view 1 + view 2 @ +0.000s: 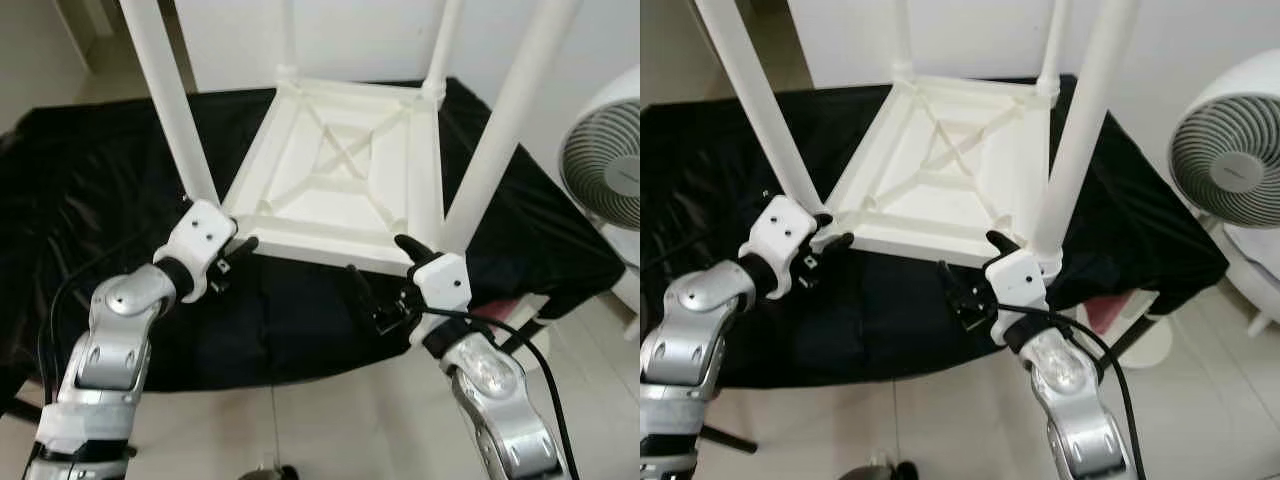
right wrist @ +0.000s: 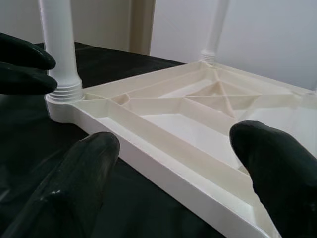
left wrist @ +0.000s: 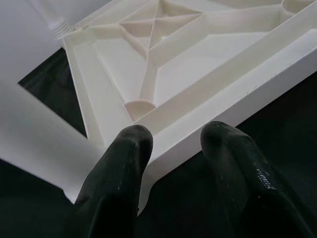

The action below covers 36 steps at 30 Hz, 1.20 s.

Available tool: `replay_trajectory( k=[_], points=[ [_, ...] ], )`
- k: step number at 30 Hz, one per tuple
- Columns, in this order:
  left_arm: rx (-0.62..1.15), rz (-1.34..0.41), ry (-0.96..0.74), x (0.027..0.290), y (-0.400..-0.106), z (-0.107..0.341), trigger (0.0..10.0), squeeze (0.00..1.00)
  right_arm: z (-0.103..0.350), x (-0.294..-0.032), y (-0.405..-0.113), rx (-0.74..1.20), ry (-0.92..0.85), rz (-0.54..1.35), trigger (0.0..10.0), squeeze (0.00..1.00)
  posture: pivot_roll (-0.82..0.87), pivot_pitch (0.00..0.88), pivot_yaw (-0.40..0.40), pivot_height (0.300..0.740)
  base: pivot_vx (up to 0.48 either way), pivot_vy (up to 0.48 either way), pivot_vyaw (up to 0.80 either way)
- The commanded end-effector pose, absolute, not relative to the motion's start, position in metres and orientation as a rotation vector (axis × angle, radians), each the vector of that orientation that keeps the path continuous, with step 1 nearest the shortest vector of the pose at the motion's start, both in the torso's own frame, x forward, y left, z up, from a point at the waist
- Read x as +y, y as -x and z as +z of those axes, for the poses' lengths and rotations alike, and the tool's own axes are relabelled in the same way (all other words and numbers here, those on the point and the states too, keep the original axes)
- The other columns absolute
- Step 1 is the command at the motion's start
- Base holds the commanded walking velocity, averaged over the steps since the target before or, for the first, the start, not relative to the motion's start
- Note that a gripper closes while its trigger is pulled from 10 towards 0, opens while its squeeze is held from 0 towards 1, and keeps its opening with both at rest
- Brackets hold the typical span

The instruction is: Building children table

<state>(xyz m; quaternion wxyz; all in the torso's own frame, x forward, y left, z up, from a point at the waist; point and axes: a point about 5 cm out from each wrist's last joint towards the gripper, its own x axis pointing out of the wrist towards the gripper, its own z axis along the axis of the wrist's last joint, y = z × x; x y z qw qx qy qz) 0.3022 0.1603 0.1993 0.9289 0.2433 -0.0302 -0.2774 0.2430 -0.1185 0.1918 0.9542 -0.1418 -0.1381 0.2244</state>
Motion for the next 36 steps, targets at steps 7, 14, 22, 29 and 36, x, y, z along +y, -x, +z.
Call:
replay_trajectory(
  k=[7, 14, 22, 29, 36],
  points=[
    [-0.073, -0.526, -0.487, 0.159, -0.305, 0.199, 10.0, 0.00, 0.188, -0.118, -0.243, -0.265, 0.282, 0.452, 10.0, 0.00, -0.08, 0.094, 0.042, 0.740, 0.000, -0.199, 0.00],
    [-0.075, -0.513, -0.499, 0.159, -0.308, 0.198, 10.0, 0.00, 0.189, -0.116, -0.245, -0.267, 0.276, 0.450, 10.0, 0.00, -0.09, 0.092, 0.044, 0.740, 0.000, -0.124, 0.00],
    [-0.024, -0.447, -0.480, 0.167, -0.313, 0.194, 10.0, 0.00, 0.189, -0.115, -0.245, -0.264, 0.277, 0.452, 10.0, 0.00, -0.09, 0.089, 0.042, 0.740, 0.000, -0.085, 0.00],
    [-0.028, -0.428, -0.498, 0.169, -0.314, 0.195, 10.0, 0.00, 0.189, -0.114, -0.245, -0.265, 0.275, 0.455, 10.0, 0.00, -0.08, 0.086, 0.042, 0.740, 0.000, 0.480, 0.00],
    [-0.040, -0.414, -0.515, 0.170, -0.314, 0.196, 10.0, 0.00, 0.188, -0.114, -0.244, -0.264, 0.275, 0.459, 10.0, 0.00, -0.08, 0.086, 0.042, 0.740, 0.000, 0.050, 0.00]
  ],
)
